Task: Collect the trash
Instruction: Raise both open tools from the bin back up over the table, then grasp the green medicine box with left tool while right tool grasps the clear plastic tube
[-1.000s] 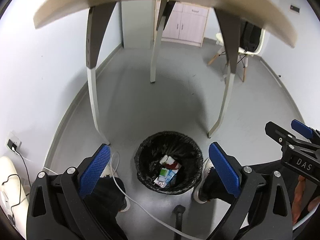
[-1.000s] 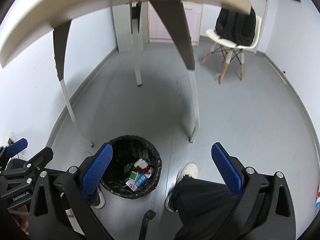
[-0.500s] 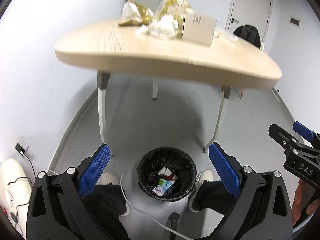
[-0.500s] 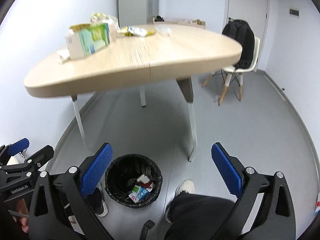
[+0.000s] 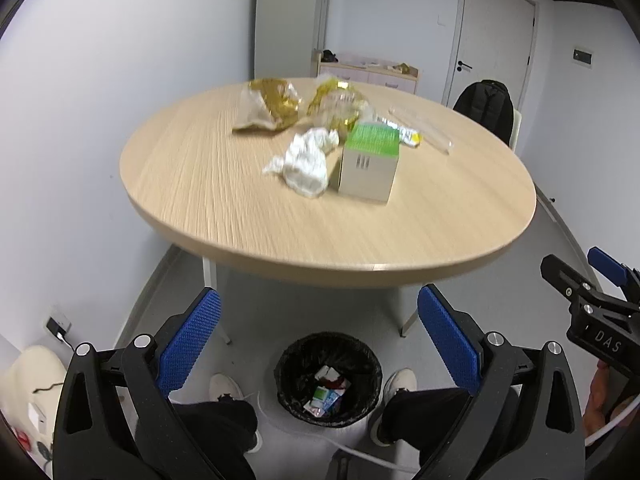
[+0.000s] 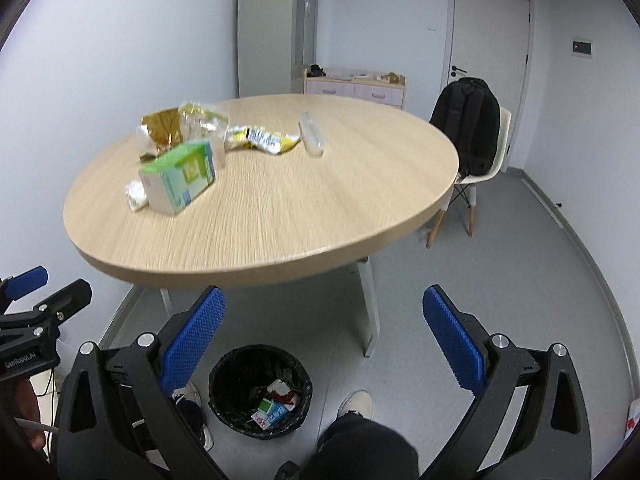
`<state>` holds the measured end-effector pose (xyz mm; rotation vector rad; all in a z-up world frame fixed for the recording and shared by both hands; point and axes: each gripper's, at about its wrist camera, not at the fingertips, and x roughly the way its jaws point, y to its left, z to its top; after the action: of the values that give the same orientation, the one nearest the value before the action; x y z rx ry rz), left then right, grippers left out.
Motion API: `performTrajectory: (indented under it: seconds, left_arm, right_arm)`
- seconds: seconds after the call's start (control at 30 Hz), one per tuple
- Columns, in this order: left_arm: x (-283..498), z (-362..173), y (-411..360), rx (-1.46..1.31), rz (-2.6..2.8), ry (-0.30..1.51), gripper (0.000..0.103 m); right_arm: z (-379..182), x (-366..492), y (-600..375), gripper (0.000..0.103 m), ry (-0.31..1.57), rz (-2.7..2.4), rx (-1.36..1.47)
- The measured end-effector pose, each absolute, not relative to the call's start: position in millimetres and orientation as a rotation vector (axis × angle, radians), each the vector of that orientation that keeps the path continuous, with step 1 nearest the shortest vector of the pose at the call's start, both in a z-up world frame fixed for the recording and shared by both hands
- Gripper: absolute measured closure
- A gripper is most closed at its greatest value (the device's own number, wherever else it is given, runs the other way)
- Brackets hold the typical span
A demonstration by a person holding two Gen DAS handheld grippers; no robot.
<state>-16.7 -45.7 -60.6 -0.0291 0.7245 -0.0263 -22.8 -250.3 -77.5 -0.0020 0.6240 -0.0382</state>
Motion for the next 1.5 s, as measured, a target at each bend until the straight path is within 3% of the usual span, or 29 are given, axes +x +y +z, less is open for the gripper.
performTrajectory:
  seconds: [0.73, 1.0, 1.17, 1.5]
  left_arm:
    - [91.8, -34.5, -79.2, 0.033, -0.011, 0.794, 0.006]
    - [132.9, -38.7, -88.0, 0.057, 0.011, 0.846, 0.007]
    - [152.6, -39.9, -86.4, 0.044, 0.022, 0.877, 0.013]
    - [173.6, -43.6, -94.3, 0.056, 0.02, 0.907, 0.035]
  right_arm:
    - [-35.6, 72.6, -274.2, 0.008, 0.65, -0.065, -0.017]
    - [-28.7, 137.0, -276.8, 0.016, 0.676, -0.051, -0.044]
    - [-33.7, 186.1, -273.7, 0.027, 0.727, -0.021, -0.045]
    - [-55.9, 255.1, -260.1, 0.045, 0.801, 0.023, -0.049]
